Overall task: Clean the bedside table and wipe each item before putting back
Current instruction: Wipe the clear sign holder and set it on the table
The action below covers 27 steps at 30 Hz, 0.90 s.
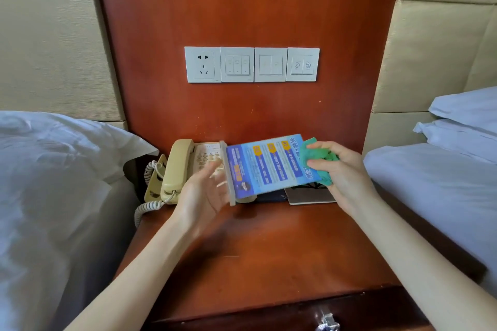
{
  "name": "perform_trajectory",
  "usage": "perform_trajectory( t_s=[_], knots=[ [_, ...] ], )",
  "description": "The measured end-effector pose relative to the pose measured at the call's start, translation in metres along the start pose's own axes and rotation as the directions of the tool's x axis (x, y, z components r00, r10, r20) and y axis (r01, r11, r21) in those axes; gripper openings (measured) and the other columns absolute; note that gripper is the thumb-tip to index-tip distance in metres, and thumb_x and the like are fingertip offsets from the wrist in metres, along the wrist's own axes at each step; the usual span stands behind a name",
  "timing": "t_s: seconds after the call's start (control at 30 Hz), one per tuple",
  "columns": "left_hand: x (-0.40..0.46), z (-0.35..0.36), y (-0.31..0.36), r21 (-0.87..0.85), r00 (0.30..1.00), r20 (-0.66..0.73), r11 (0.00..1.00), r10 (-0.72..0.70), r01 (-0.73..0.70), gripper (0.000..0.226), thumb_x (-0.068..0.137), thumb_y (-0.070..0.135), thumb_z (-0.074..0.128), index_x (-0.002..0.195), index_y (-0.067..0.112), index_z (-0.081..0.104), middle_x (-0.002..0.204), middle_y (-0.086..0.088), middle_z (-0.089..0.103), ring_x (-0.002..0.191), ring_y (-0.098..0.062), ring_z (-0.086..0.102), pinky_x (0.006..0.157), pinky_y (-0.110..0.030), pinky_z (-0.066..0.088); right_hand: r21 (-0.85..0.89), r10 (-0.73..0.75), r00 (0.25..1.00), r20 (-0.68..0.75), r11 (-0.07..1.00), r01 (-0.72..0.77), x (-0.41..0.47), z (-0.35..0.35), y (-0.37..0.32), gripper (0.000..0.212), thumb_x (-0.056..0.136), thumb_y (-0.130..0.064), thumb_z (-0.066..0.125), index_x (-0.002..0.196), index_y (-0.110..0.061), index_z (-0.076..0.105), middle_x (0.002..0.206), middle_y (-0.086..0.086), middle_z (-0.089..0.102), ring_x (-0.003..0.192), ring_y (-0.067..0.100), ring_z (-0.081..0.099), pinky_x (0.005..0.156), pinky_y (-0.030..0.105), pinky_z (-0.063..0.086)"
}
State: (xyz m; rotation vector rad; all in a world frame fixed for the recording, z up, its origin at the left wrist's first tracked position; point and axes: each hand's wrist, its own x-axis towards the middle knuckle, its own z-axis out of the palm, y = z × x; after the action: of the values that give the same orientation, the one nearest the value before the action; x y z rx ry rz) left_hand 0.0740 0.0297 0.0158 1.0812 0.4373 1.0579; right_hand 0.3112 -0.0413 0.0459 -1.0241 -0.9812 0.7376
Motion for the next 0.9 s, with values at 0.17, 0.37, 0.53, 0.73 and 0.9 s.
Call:
perform_trajectory(
  t_s=[0.17,0.37,0.53,0.73,0.9],
  knots=[
    [-0.002,0.004,-0.006,0.188,0.999,0.039,0.982,0.004,-0.011,0.049,0.088,0.041,0.052,0.124,0.008,0.058,0.115,-0.014,0.069,0.100,-0.035,0.069,0.077,-0.044,0.059,-0.401,-0.271,0.958,-0.099,0.892,0.211,0.001,0.002,0.009,0.027,0.082,0.001,0.067,0.083,-0.026,0.068,0.097,-0.006,0.067,0.089,0.000,0.063,0.065,0.012,0.048],
    [-0.007,0.014,-0.017,0.281,0.991,0.040,0.950,0.129,-0.135,0.025,0.099,0.022,0.046,0.103,0.032,0.069,0.109,-0.006,0.073,0.096,-0.029,0.071,0.070,-0.034,0.059,-0.800,-0.631,0.742,0.226,0.314,0.511,-0.003,0.011,0.010,0.037,0.084,0.008,0.060,0.117,-0.009,0.063,0.139,0.003,0.046,0.126,0.014,0.045,0.094,0.018,0.041],
    [-0.007,0.016,-0.020,0.288,0.980,0.040,0.937,0.194,-0.197,0.022,0.097,0.023,0.048,0.112,0.013,0.060,0.110,-0.010,0.072,0.099,-0.031,0.069,0.069,-0.033,0.058,-0.672,-0.458,0.810,0.365,0.473,0.570,-0.022,0.049,0.020,0.071,0.079,0.009,0.062,0.140,-0.022,0.042,0.147,-0.004,0.043,0.132,0.005,0.039,0.106,0.017,0.033],
    [-0.007,0.007,-0.015,0.322,0.982,-0.024,0.931,0.190,-0.172,0.026,0.101,0.017,0.041,0.121,0.014,0.058,0.113,-0.012,0.071,0.107,-0.033,0.066,0.091,-0.048,0.053,-0.482,-0.280,0.815,0.508,0.692,0.538,-0.036,0.072,0.026,0.065,0.079,0.011,0.059,0.127,-0.032,0.052,0.142,-0.022,0.044,0.125,-0.013,0.040,0.100,0.008,0.035],
    [-0.004,0.007,-0.012,0.272,0.972,-0.090,0.944,0.216,-0.185,0.033,0.101,0.019,0.037,0.122,0.008,0.059,0.110,-0.012,0.071,0.097,-0.033,0.070,0.072,-0.041,0.059,-0.470,-0.255,0.782,0.568,0.680,0.563,-0.041,0.063,0.021,0.052,0.077,0.011,0.058,0.117,-0.023,0.057,0.131,-0.018,0.056,0.122,-0.009,0.048,0.102,0.012,0.038]
  ],
)
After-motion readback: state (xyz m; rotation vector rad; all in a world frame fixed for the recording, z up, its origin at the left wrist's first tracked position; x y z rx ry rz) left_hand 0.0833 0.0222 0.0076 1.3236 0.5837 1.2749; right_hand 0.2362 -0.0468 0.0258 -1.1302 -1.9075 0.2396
